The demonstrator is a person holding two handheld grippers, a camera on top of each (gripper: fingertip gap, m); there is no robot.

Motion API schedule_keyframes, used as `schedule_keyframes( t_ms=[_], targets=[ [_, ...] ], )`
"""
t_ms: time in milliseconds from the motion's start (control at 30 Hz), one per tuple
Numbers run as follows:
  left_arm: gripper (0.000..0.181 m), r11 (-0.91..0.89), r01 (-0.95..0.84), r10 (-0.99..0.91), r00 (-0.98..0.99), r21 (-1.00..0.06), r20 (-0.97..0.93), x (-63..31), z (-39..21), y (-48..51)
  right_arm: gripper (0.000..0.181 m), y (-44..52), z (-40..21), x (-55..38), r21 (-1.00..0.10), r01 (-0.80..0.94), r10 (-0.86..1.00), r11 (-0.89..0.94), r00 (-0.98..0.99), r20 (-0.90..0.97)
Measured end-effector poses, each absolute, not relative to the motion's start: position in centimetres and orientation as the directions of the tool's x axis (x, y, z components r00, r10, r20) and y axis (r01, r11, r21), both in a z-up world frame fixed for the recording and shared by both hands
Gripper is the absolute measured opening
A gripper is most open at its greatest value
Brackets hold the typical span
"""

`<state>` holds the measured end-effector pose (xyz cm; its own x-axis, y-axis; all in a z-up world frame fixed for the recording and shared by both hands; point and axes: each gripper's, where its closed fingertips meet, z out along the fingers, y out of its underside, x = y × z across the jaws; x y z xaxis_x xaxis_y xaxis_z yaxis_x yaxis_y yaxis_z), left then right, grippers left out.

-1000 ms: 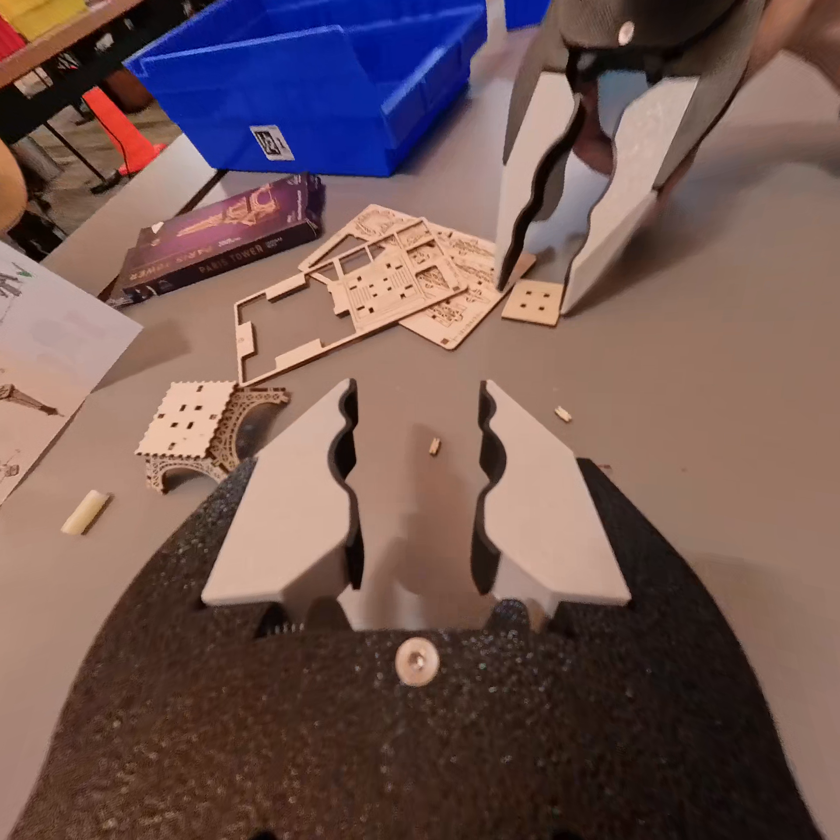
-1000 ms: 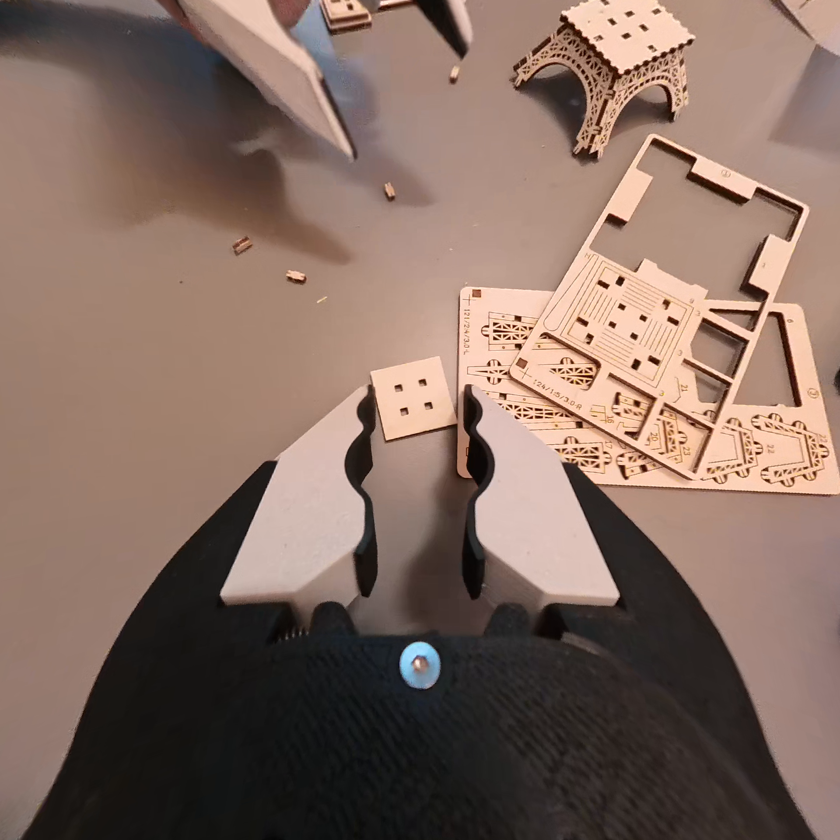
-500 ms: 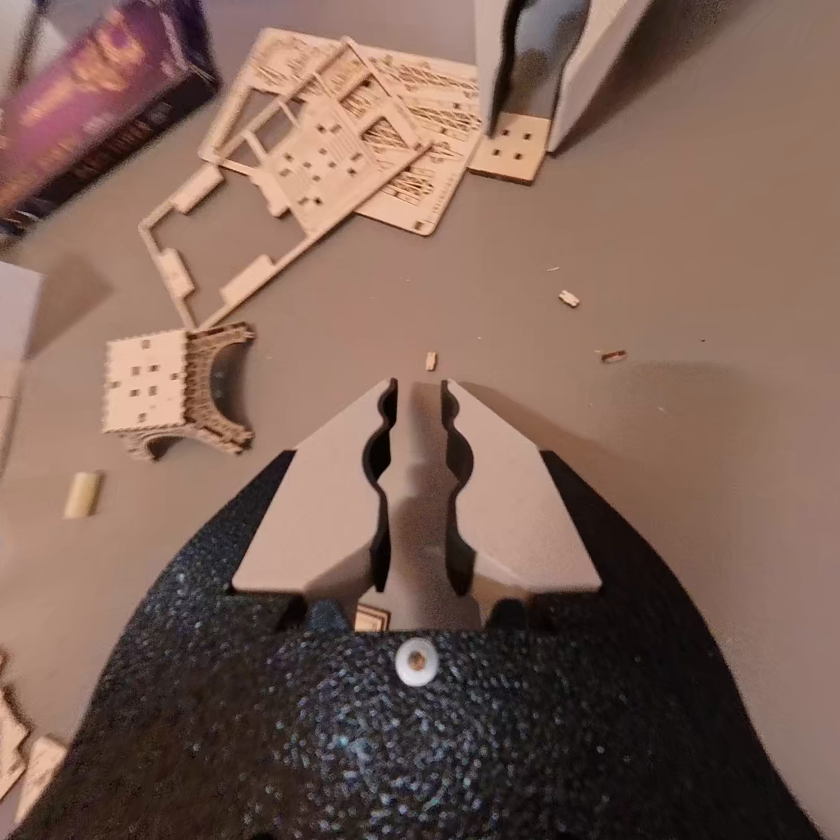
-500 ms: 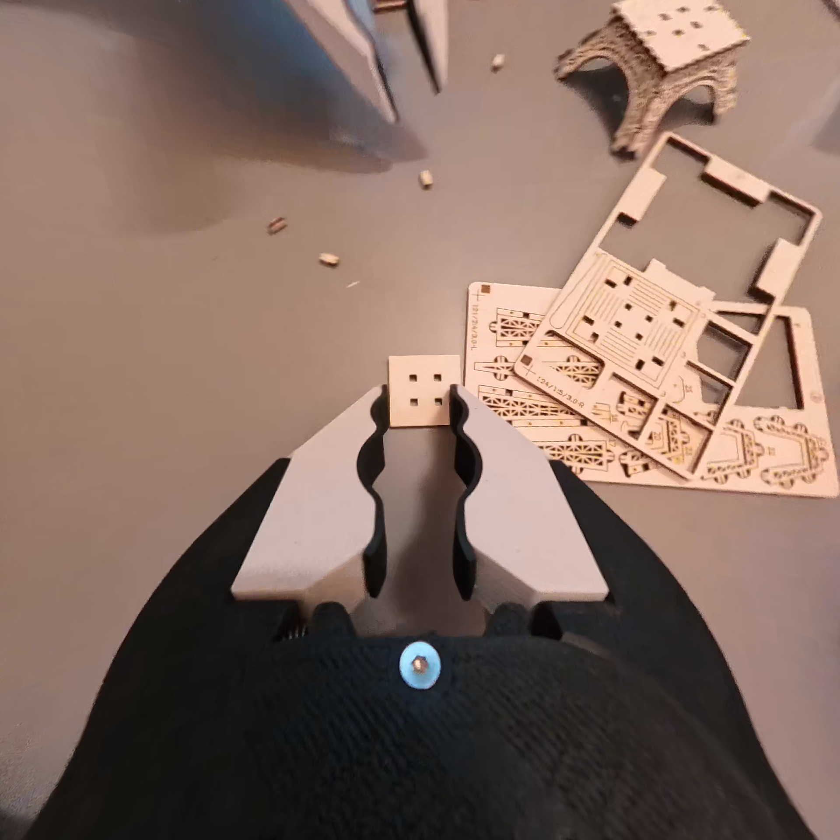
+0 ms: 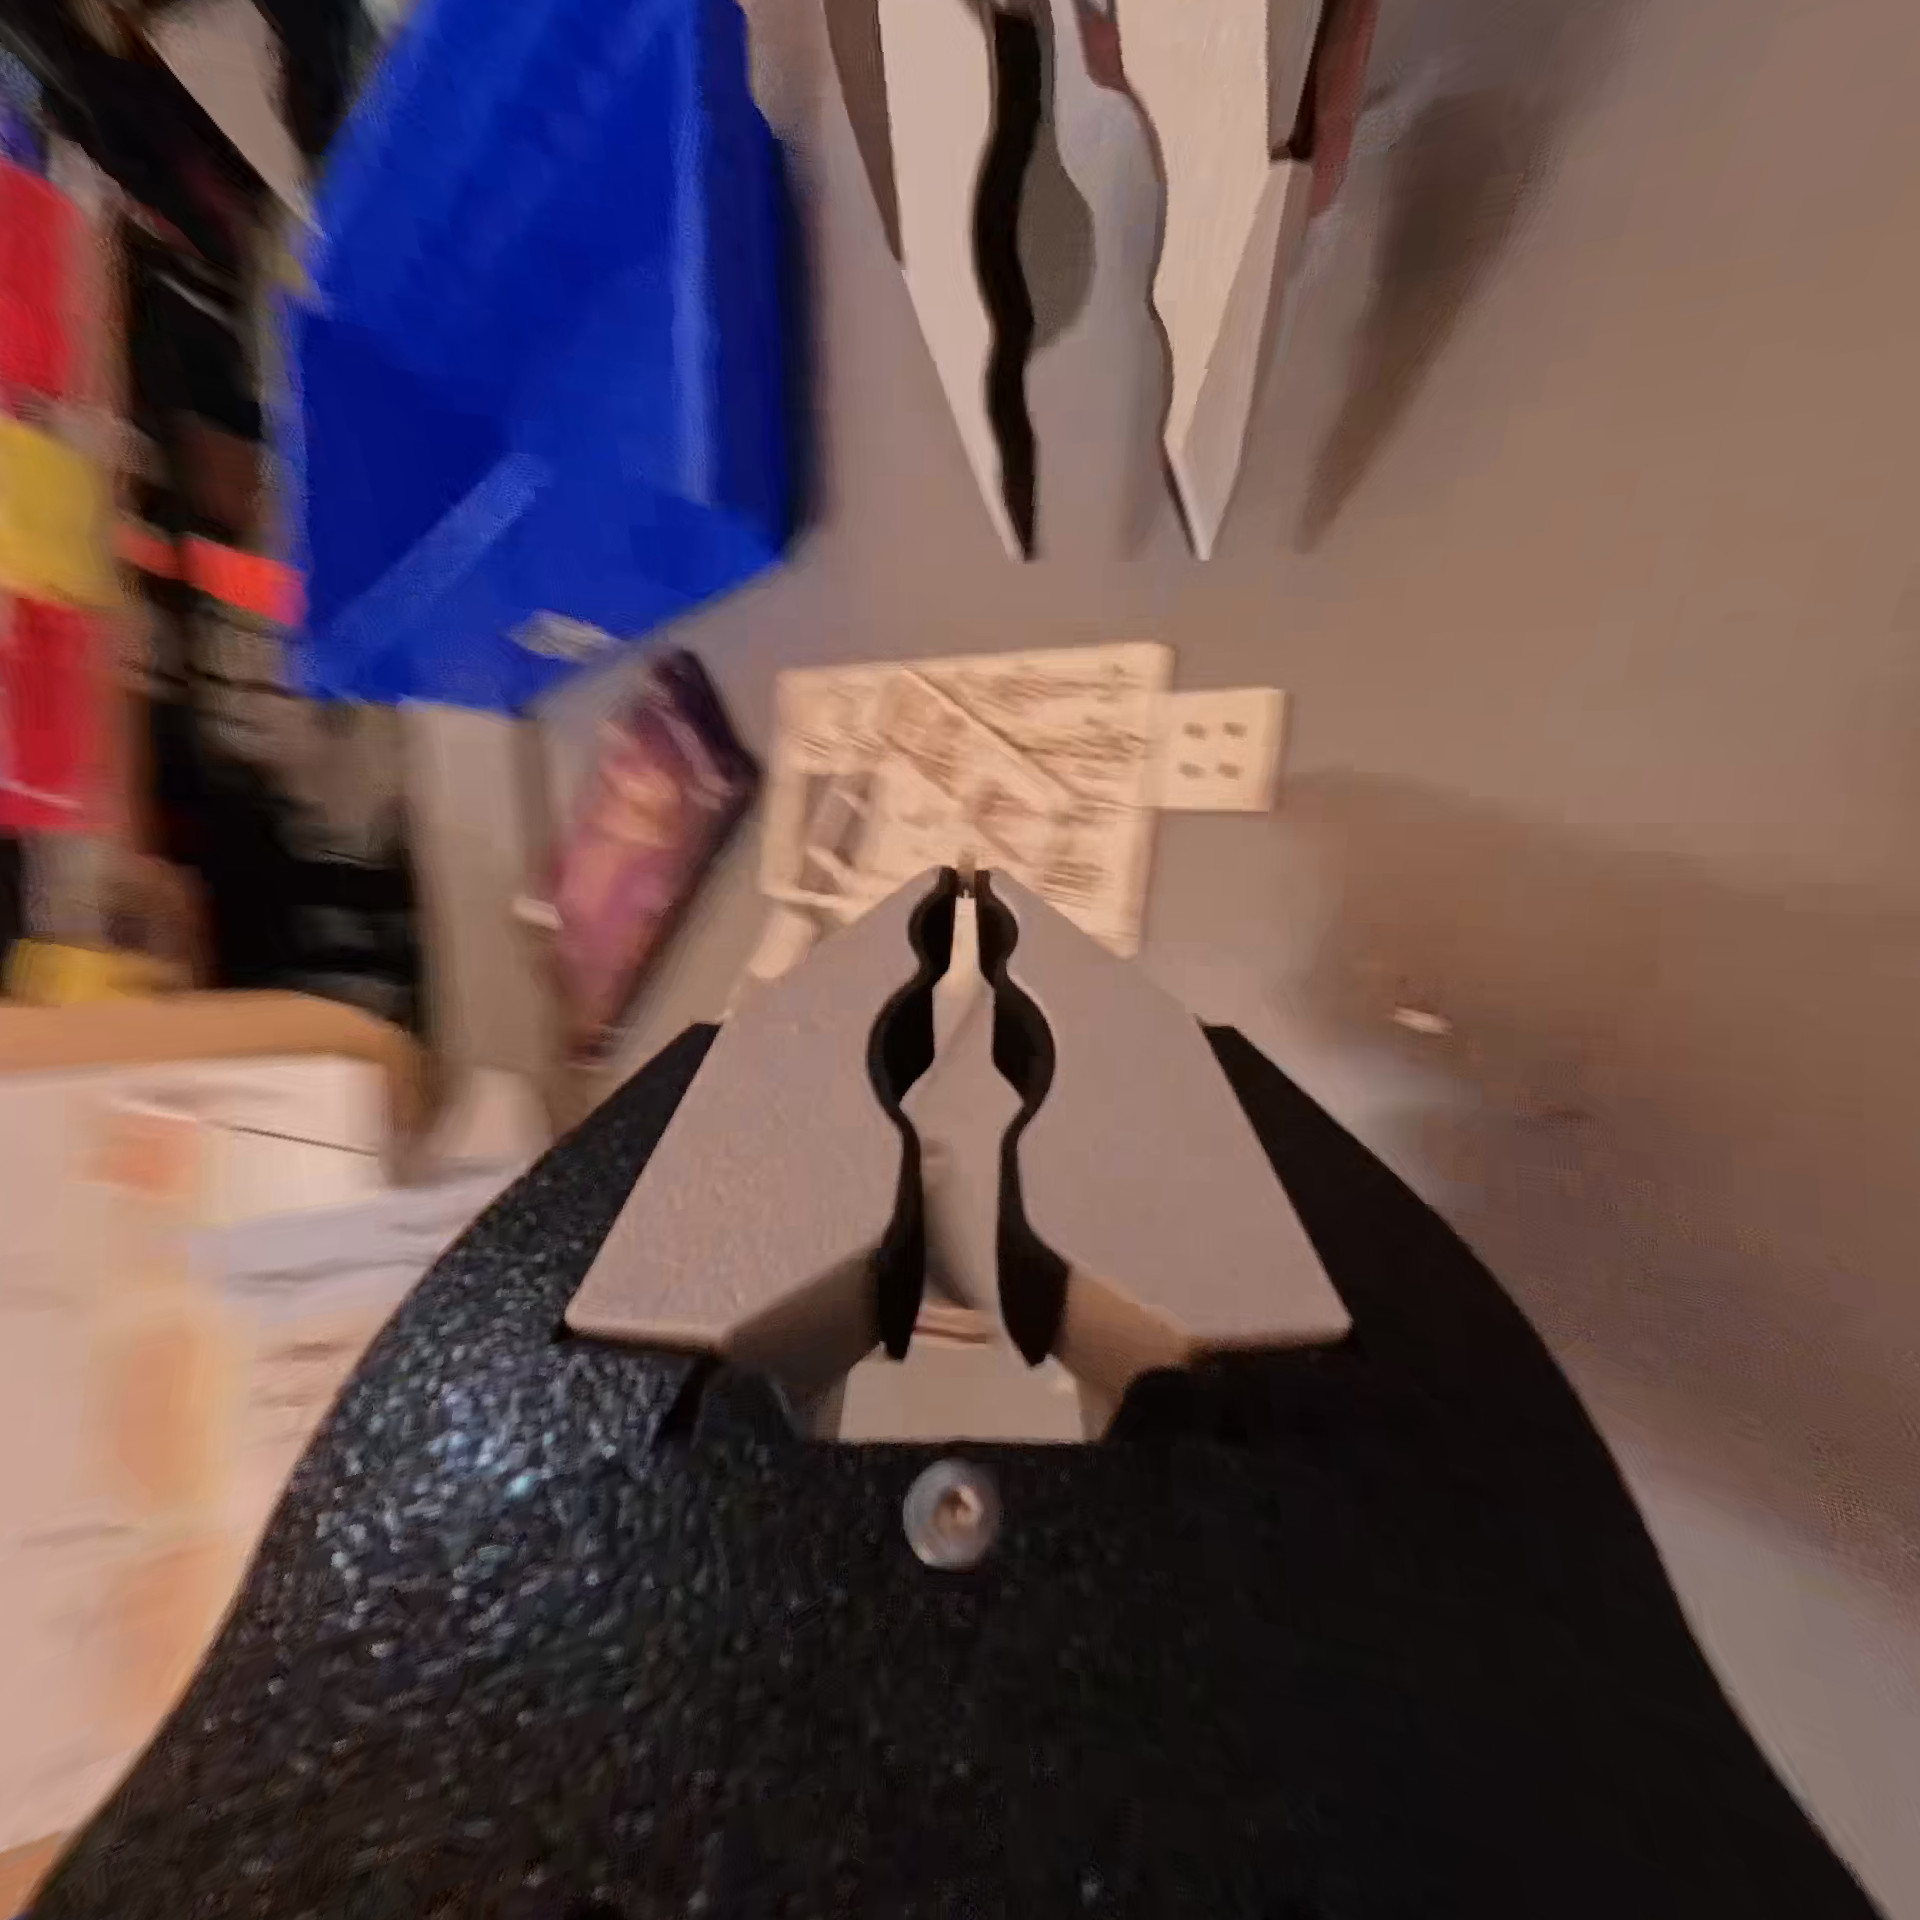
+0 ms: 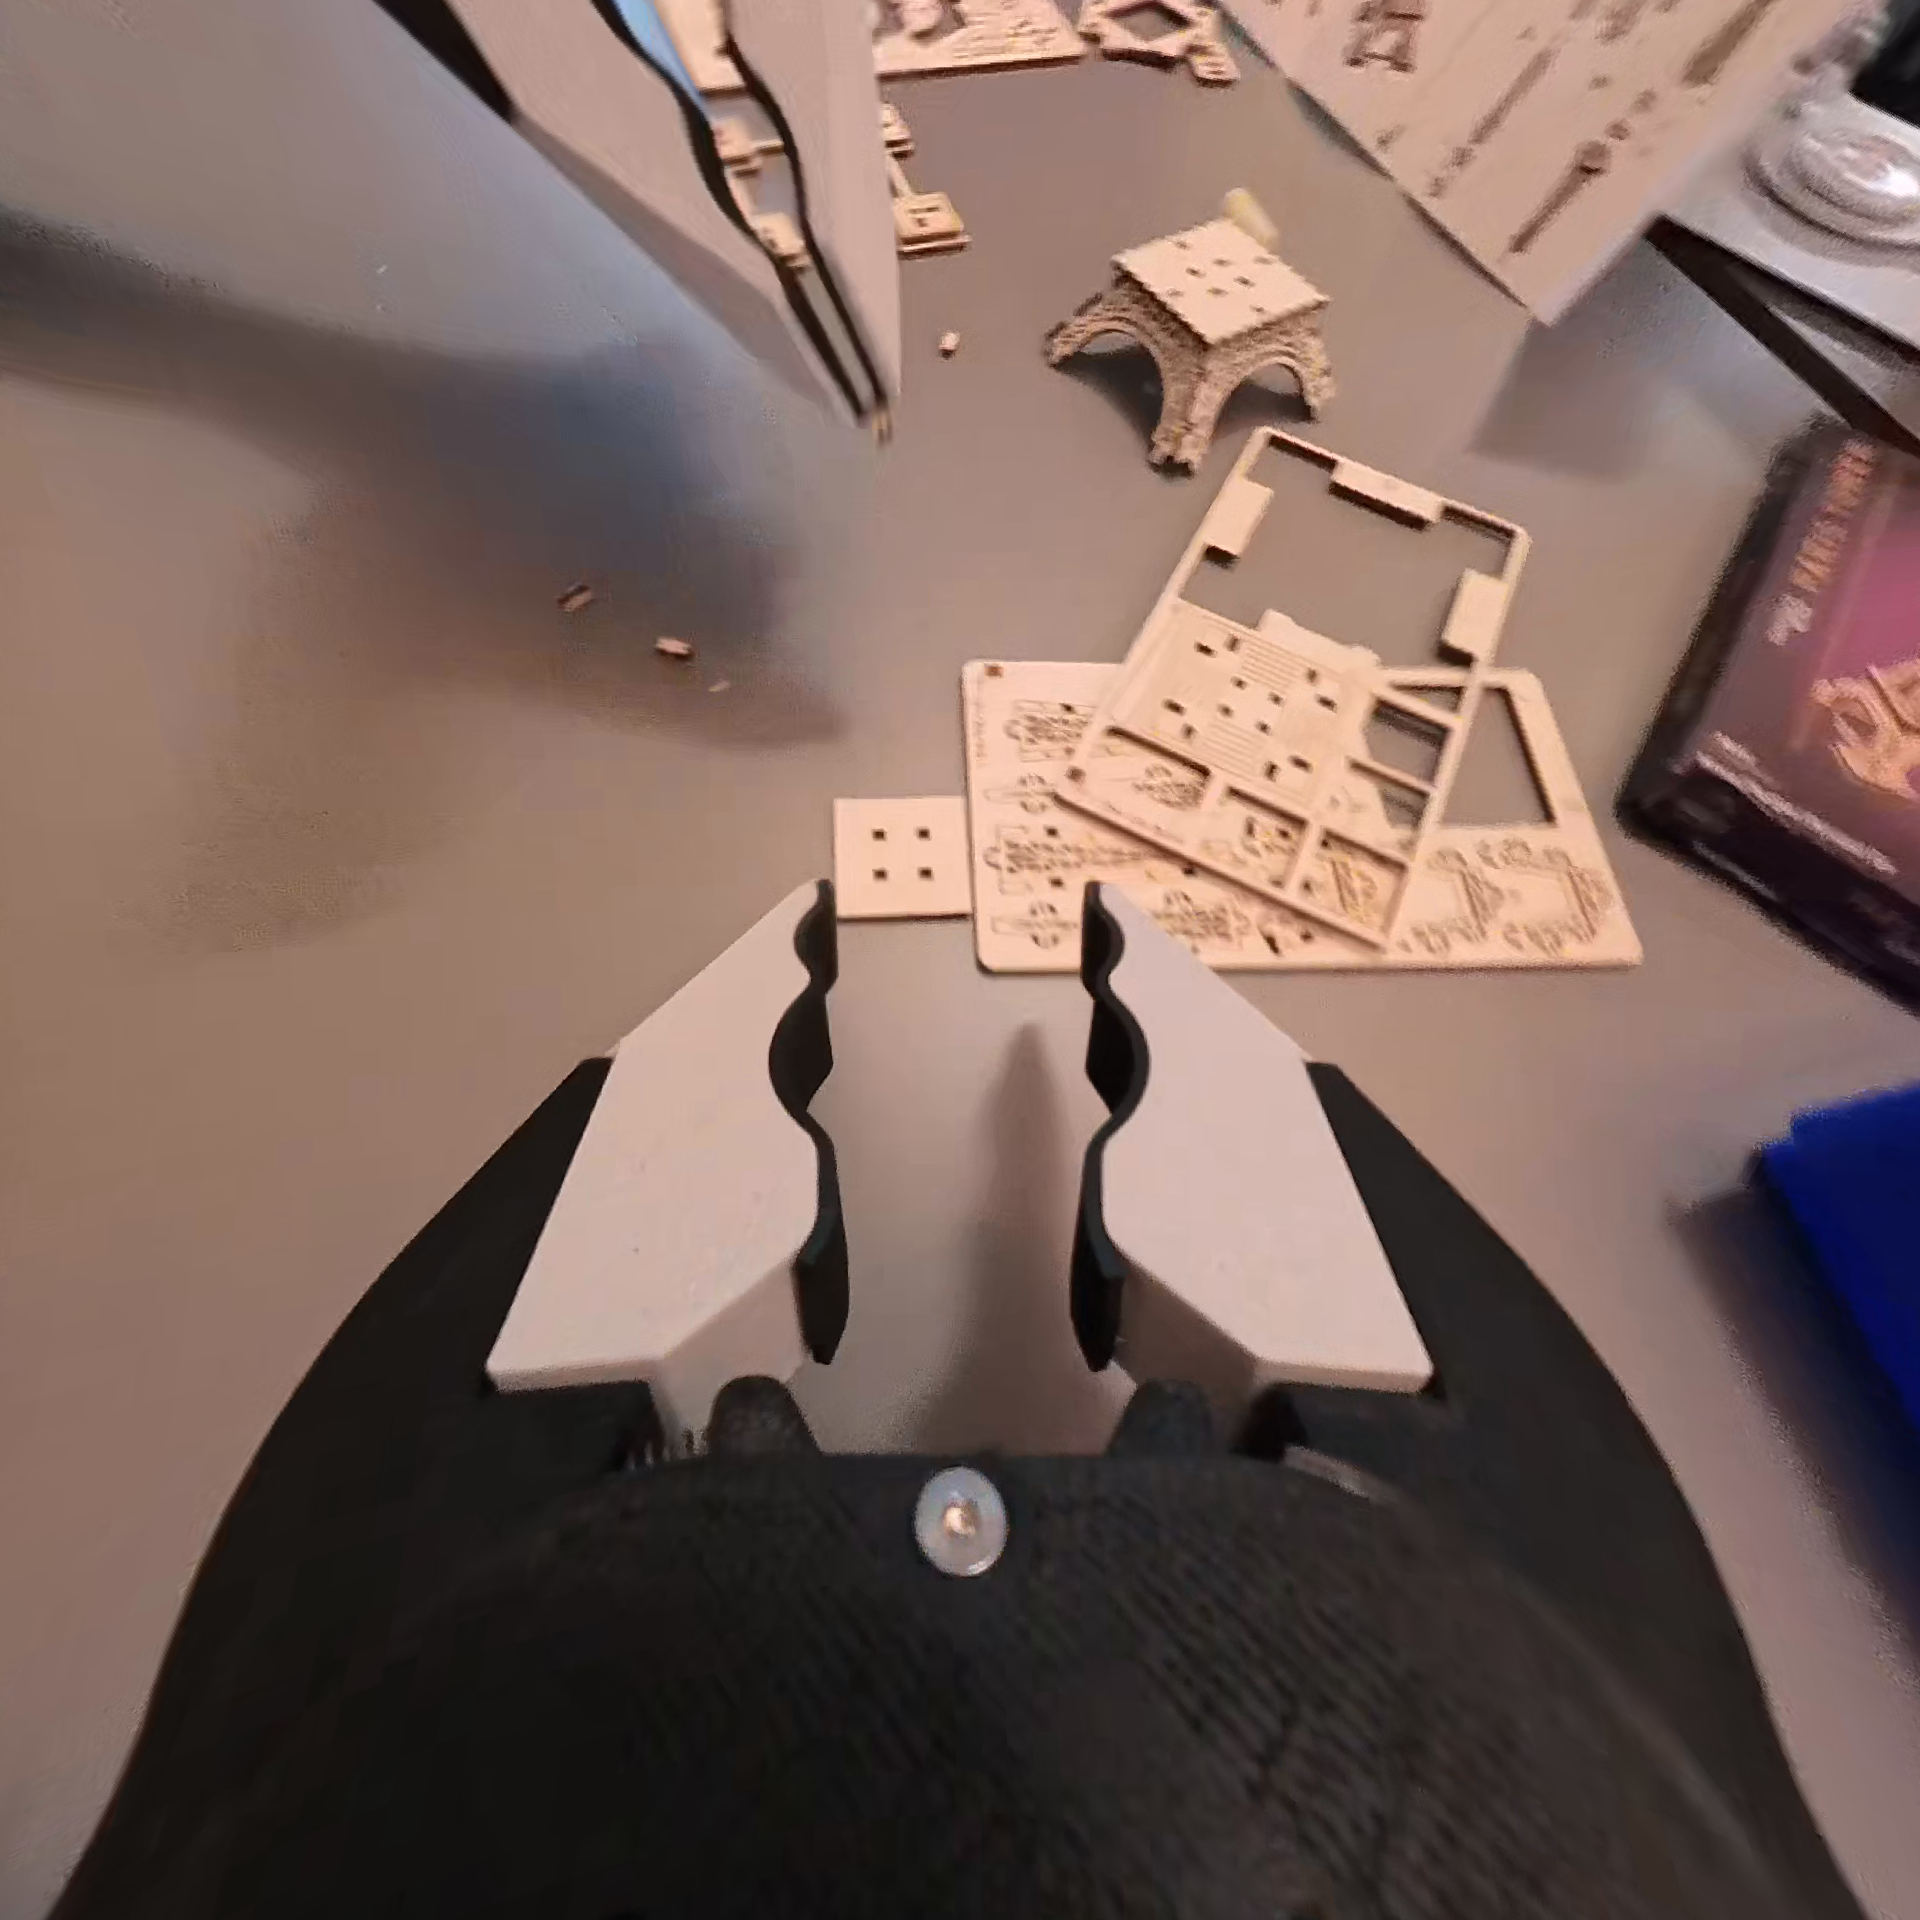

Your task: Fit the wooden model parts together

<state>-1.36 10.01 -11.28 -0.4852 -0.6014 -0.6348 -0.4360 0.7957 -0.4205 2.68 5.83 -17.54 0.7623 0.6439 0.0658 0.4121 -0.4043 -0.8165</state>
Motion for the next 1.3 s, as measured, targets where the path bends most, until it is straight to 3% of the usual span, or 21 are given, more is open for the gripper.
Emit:
schedule_keyframes(
  t_ms=[133, 333, 433, 600, 700, 800, 933, 1300],
  targets=[
    [0.000, 0.960, -0.279, -0.098, -0.392, 0.017, -0.915, 3.7, -2.8, 8.4, 0.043, 4.9, -16.3, 6.7, -0.850, 0.273, 0.504, -0.450, 0.864, 0.011],
    [0.000, 0.955, -0.129, 0.201, -0.383, 0.267, -0.902, 7.9, 0.5, 6.0, 0.037, 3.7, -10.7, 10.3, -0.959, -0.040, 0.374, -0.280, 0.916, -0.147],
    [0.000, 0.975, -0.118, 0.126, -0.397, 0.187, -0.909, 8.5, 1.2, 5.6, 0.031, 3.6, -6.8, 11.3, -0.972, -0.208, 0.373, -0.110, 0.898, -0.234],
    [0.000, 0.961, -0.067, -0.270, -0.413, -0.267, -0.870, 7.5, 0.4, 3.7, 0.015, 2.2, 0.4, 10.0, -0.890, -0.423, 0.533, 0.171, 0.799, -0.278],
    [0.000, 0.915, -0.027, -0.389, -0.325, -0.403, -0.862, 6.4, 0.5, 3.7, 0.017, 2.9, 0.3, 8.1, -0.891, -0.443, 0.585, 0.101, 0.750, -0.307],
    [0.000, 0.918, -0.009, -0.383, -0.272, -0.395, -0.883, 5.4, -0.4, 3.7, 0.021, 3.8, -1.1, 6.9, -0.897, -0.442, 0.608, 0.004, 0.713, -0.348],
    [0.000, 0.933, -0.024, -0.354, -0.240, -0.359, -0.904, 4.7, -1.4, 3.7, 0.010, 3.7, -0.7, 5.8, -0.861, -0.508, 0.685, -0.028, 0.618, -0.387],
    [0.000, 0.947, -0.039, -0.320, -0.237, -0.320, -0.917, 4.0, -2.8, 4.2, 0.005, 4.6, -2.4, 3.6, -0.899, -0.420, 0.698, -0.119, 0.609, -0.377]
  ],
)
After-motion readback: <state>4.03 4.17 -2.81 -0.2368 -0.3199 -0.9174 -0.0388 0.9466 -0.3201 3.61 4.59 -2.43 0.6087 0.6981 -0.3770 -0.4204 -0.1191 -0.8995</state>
